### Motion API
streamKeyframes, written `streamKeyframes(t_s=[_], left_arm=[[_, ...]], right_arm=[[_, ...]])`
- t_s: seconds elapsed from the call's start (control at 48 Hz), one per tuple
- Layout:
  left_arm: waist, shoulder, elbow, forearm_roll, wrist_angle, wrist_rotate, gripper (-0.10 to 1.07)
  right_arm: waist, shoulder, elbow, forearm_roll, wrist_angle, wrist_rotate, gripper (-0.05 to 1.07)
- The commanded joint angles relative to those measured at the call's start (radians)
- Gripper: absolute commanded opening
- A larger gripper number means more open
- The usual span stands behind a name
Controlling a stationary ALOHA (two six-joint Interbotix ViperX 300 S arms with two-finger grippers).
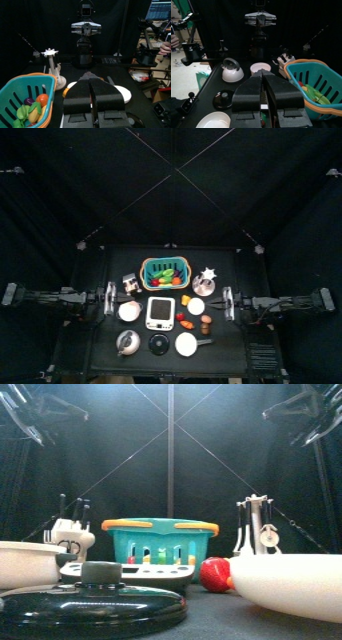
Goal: Grab fork
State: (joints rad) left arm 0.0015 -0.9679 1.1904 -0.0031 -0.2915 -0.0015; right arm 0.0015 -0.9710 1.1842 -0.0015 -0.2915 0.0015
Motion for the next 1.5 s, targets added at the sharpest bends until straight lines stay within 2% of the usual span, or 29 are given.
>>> streamKeyframes(t_s=[0.0, 0.188, 0.354, 0.562, 0.667, 0.812, 1.021, 1.146, 1.271, 1.333, 1.479], left_arm=[[-0.005, 0.015, -0.029, -0.002, -0.006, 0.000, -0.02], [-0.020, 0.017, -0.049, -0.021, 0.072, -0.003, -0.02], [-0.040, 0.020, -0.103, -0.078, 0.262, -0.002, -0.02], [-0.038, 0.026, -0.170, -0.135, 0.537, -0.005, -0.02], [-0.035, 0.051, -0.196, -0.150, 0.632, -0.005, -0.01], [-0.028, 0.103, -0.245, -0.127, 0.712, -0.005, 0.02], [-0.014, 0.152, -0.305, -0.026, 0.830, -0.025, 0.03], [-0.008, 0.169, -0.318, 0.092, 0.902, -0.114, 0.03], [-0.020, 0.187, -0.324, 0.233, 1.003, -0.273, 0.03], [-0.043, 0.198, -0.319, 0.327, 1.066, -0.380, 0.03], [-0.156, 0.230, -0.302, 0.497, 1.131, -0.606, 0.03]], right_arm=[[-0.008, 0.028, -0.017, -0.005, -0.012, -0.011, 0.00], [-0.020, 0.086, -0.040, -0.067, -0.037, -0.005, 0.01], [-0.020, 0.137, -0.069, -0.117, -0.086, 0.002, 0.01], [-0.031, 0.196, -0.078, -0.115, -0.132, 0.003, 0.02], [-0.037, 0.222, -0.078, -0.115, -0.153, 0.003, 0.02], [-0.049, 0.241, -0.078, -0.115, -0.170, 0.003, 0.02], [-0.049, 0.250, -0.077, -0.106, -0.170, 0.006, 0.02], [-0.049, 0.249, -0.071, -0.103, -0.170, 0.006, 0.02], [-0.052, 0.253, -0.069, -0.103, -0.170, 0.006, 0.02], [-0.054, 0.256, -0.069, -0.101, -0.170, 0.006, 0.02], [-0.058, 0.268, -0.069, -0.103, -0.170, 0.006, 0.02]])
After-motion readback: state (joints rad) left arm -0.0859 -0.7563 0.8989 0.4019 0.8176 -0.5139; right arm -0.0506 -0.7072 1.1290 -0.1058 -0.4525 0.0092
